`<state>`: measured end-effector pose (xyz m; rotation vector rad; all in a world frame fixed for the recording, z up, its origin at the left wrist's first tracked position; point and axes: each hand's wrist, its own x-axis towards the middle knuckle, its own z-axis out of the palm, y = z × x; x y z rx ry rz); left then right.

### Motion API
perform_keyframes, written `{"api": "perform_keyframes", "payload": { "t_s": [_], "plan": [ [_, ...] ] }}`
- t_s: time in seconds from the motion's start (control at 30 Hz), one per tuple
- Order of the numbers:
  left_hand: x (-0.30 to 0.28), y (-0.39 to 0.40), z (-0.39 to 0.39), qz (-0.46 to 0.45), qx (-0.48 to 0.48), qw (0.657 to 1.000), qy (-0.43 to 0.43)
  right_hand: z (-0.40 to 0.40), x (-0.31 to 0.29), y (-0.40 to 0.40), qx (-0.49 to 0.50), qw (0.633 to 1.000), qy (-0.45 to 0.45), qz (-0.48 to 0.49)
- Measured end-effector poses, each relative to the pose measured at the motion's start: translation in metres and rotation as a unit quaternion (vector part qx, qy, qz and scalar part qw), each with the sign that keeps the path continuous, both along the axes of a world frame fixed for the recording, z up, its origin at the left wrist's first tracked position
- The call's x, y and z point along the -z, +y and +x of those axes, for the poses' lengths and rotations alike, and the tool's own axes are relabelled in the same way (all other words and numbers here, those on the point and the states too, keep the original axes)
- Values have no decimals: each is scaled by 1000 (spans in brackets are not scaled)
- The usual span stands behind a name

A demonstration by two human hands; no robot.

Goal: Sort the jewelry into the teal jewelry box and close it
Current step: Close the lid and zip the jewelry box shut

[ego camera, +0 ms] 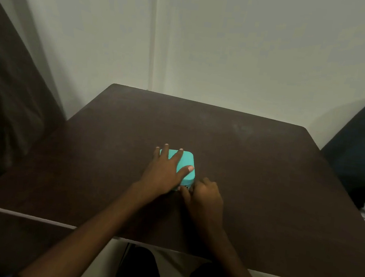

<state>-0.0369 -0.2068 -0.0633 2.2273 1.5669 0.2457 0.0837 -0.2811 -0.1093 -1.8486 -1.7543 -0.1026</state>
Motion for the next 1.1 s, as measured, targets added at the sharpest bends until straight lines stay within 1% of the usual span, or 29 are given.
{"api": "perform_keyframes", "payload": {
  "t_s": [0.1, 0.2, 0.3, 0.37, 0.43, 0.47, 0.53, 0.63, 0.67, 0.7, 0.73, 0.8, 0.83, 0.87, 0.9, 0.97, 1.03, 1.07, 1.1],
  "plan": [
    [3, 1, -2, 8, -3, 1000, -7, -2, 2, -3, -26, 1000, -15, 4],
    [4, 3, -5, 11, 2, 1000, -10, 4, -2, -5, -55, 998, -23, -36],
    [8, 2, -8, 14, 9, 1000, -14, 22, -11, -6, -51, 995, -69, -58],
    [10, 1, -8, 28, 10, 999, -13, 33, -21, 6, -41, 989, -106, -96],
    [10, 3, -9, 38, 10, 999, -5, 38, -34, 32, -28, 981, -116, -154],
    [9, 4, -9, 40, 11, 999, -1, 39, -40, 48, -23, 979, -124, -161],
    [7, 5, -10, 39, 15, 999, 3, 38, -49, 80, -29, 978, -153, -139],
    [4, 6, -9, 28, 15, 999, 1, 29, -57, 115, -82, 967, -206, -125],
    [4, 6, -8, 25, 13, 1000, 0, 26, -59, 120, -97, 963, -218, -126],
    [4, 7, -8, 23, 14, 1000, 0, 25, -61, 122, -106, 964, -210, -124],
    [5, 8, -8, 22, 17, 1000, 1, 25, -63, 119, -107, 971, -179, -115],
    [6, 11, -10, 23, 25, 999, -6, 24, -64, 101, -74, 994, -32, -79],
    [4, 13, -12, 19, 30, 999, -20, 22, -64, 87, -44, 996, 48, -67],
    [2, 16, -14, 8, 34, 998, -48, 19, -62, 71, -16, 991, 110, -69],
    [-1, 19, -16, -11, 37, 996, -84, 15, -59, 55, 2, 986, 145, -76],
    [-7, 25, -22, -63, 51, 985, -154, 2, -50, 21, -2, 979, 175, -100],
    [-9, 28, -28, -96, 64, 975, -189, -12, -43, -6, -28, 961, 243, -130],
    [-8, 26, -29, -96, 63, 973, -201, -18, -40, -14, -39, 950, 274, -143],
    [-6, 25, -29, -88, 54, 972, -212, -24, -38, -19, -50, 944, 287, -153]
  ]
}}
